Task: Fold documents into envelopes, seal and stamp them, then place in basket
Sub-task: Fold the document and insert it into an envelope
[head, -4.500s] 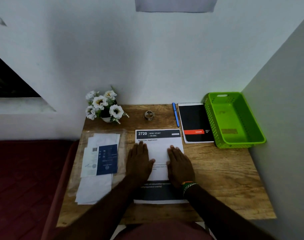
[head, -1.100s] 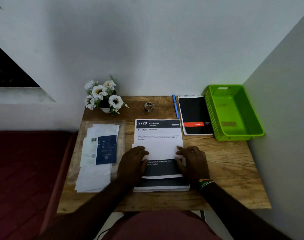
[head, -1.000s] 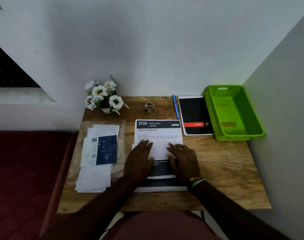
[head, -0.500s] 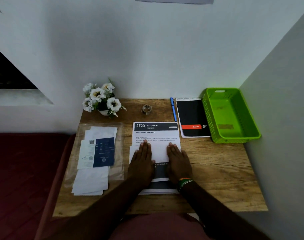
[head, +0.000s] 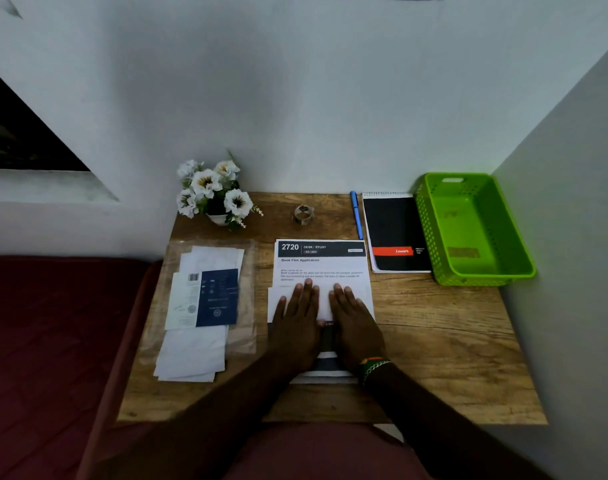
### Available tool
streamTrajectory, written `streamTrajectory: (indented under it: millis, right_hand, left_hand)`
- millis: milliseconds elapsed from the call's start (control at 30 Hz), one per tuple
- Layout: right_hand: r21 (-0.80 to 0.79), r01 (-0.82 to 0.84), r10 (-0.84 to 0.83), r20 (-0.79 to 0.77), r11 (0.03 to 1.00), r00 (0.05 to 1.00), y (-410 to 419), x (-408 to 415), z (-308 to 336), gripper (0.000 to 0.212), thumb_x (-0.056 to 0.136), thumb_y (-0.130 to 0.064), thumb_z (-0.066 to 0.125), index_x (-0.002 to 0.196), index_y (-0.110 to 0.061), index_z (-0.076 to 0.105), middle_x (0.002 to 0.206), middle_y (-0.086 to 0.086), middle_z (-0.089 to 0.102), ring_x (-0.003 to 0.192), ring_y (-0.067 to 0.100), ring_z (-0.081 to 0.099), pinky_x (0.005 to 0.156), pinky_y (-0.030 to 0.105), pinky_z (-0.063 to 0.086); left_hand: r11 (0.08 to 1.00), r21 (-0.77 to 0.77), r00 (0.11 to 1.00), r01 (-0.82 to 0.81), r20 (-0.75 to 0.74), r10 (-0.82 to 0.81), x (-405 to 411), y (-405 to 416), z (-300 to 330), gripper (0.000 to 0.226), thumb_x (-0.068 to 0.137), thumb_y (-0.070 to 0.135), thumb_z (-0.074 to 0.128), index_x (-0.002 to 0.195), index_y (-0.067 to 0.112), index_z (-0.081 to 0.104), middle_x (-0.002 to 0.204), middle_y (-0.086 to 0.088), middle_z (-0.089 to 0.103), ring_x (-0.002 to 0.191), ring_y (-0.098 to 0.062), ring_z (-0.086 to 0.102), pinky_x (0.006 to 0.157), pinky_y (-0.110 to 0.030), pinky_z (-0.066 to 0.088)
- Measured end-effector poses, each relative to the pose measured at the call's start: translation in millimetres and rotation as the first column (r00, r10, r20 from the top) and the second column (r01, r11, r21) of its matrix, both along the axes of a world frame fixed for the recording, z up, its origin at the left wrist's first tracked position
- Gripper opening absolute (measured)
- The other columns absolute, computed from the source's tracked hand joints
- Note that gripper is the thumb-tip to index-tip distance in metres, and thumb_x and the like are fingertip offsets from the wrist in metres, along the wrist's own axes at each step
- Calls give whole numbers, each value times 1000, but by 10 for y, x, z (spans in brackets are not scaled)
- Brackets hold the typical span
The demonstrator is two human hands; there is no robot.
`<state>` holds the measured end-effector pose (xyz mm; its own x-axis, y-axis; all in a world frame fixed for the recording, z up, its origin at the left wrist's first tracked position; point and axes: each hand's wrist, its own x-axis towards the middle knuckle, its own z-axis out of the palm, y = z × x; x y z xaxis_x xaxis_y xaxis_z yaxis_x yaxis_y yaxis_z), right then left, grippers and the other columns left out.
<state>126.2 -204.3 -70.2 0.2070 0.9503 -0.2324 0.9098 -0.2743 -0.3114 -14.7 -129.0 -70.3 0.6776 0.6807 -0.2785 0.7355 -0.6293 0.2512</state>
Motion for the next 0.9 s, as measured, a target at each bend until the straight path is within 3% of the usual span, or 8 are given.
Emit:
streamTrajectory:
  millis: [100,267,367,467,633,800,900]
  right_hand:
    - [3,3,-3,-3,1000,1000,-8,6,-9,75,86,-36,4,157,-13,10,165,5,5,153,24,4,125,42,15]
    - [-24,10,-9,15,1000,1000,6,-3,13,68,98,-20,40,158,-13,9,166,5,4,154,25,3,122,35,5]
    - [6,39,-40,34,999,999,11,-16,45,66,96,-20,49,156,-12,23,164,6,17,152,26,18,120,39,19]
    - [40,60,-62,52,997,997,42,-13,116,60,95,-25,55,151,-13,37,160,6,31,147,26,31,114,43,33]
    - [2,39,-39,86,999,996,122,47,300,55,96,-36,52,148,-23,41,159,0,36,145,20,34,113,45,32]
    - [118,163,-162,-22,980,987,338,151,450,42,94,-44,56,133,-27,58,131,1,62,126,23,49,105,42,37]
    - [66,164,-160,-61,984,985,493,236,490,21,92,-38,61,110,-31,69,112,-3,68,113,23,54,97,40,41]
  left_hand:
    - [994,15,993,-107,-51,107,-161,100,66,70,105,45,22,157,16,-14,163,-5,-24,152,-23,-17,122,-46,-6]
    - [981,46,971,-187,-144,192,-334,315,227,73,105,46,32,159,11,-2,166,-13,-10,153,-30,-11,122,-47,-7]
    - [988,25,988,-154,1,154,-199,393,310,72,99,44,52,157,19,18,166,-9,9,153,-27,5,125,-44,4]
    - [994,-16,994,-107,26,108,-72,429,327,72,90,44,66,150,24,32,157,-5,28,145,-26,25,121,-42,22]
    - [991,-87,995,-102,-9,102,-9,557,395,67,80,38,78,135,26,43,143,-3,36,130,-27,36,106,-43,39]
    - [986,-125,993,-111,15,114,-35,566,436,62,77,32,81,126,29,43,137,0,42,124,-25,42,98,-44,43]
    - [986,-102,991,-132,-2,133,-64,516,438,59,80,33,78,126,31,42,136,1,45,124,-24,44,100,-47,40]
